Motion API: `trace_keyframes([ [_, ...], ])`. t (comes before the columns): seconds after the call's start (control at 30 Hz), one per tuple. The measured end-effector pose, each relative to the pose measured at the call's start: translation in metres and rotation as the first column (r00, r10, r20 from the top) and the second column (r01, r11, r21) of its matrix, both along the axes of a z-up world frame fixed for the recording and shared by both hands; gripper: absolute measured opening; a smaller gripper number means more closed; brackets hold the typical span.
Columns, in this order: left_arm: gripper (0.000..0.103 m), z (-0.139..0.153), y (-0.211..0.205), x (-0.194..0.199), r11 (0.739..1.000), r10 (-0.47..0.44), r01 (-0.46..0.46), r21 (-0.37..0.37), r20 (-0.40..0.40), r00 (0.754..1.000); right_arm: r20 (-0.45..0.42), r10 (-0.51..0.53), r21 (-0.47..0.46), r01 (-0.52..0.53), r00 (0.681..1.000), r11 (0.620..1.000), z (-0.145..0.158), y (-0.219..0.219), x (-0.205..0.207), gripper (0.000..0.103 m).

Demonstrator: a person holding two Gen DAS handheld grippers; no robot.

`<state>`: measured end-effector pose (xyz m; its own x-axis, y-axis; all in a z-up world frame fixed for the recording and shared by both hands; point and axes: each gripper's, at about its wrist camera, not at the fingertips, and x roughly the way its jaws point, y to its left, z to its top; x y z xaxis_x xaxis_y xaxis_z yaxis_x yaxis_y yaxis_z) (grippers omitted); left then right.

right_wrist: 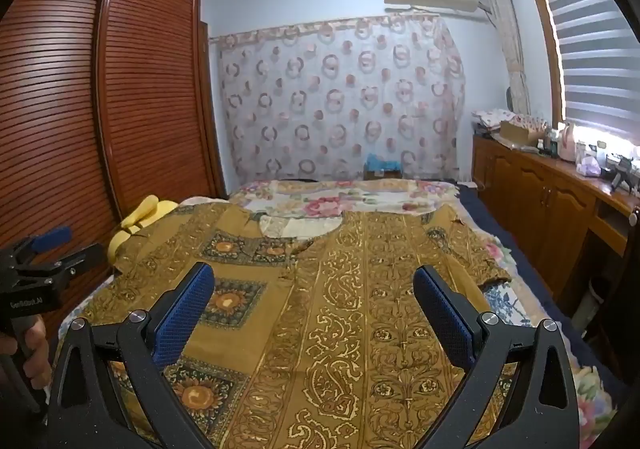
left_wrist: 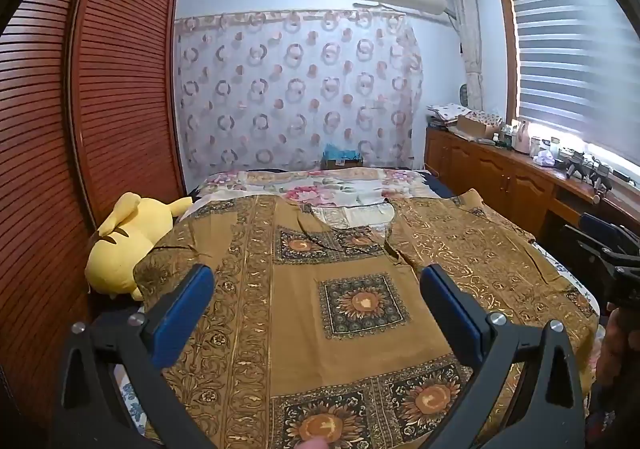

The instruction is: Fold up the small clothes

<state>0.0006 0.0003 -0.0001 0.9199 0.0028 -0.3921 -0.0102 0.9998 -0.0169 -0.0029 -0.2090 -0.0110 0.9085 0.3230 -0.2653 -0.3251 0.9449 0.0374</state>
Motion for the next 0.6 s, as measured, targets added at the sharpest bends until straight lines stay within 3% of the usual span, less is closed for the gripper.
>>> trace_keyframes([
  [0.6,0.103,0.001,-0.006,-0.002,1.000,-0.005,0.005,0.001,0.014,1.000,-0.002,0.001,0.000,-0.001,1.000,1.000,0.000,-0.001,-0.001,0.102],
])
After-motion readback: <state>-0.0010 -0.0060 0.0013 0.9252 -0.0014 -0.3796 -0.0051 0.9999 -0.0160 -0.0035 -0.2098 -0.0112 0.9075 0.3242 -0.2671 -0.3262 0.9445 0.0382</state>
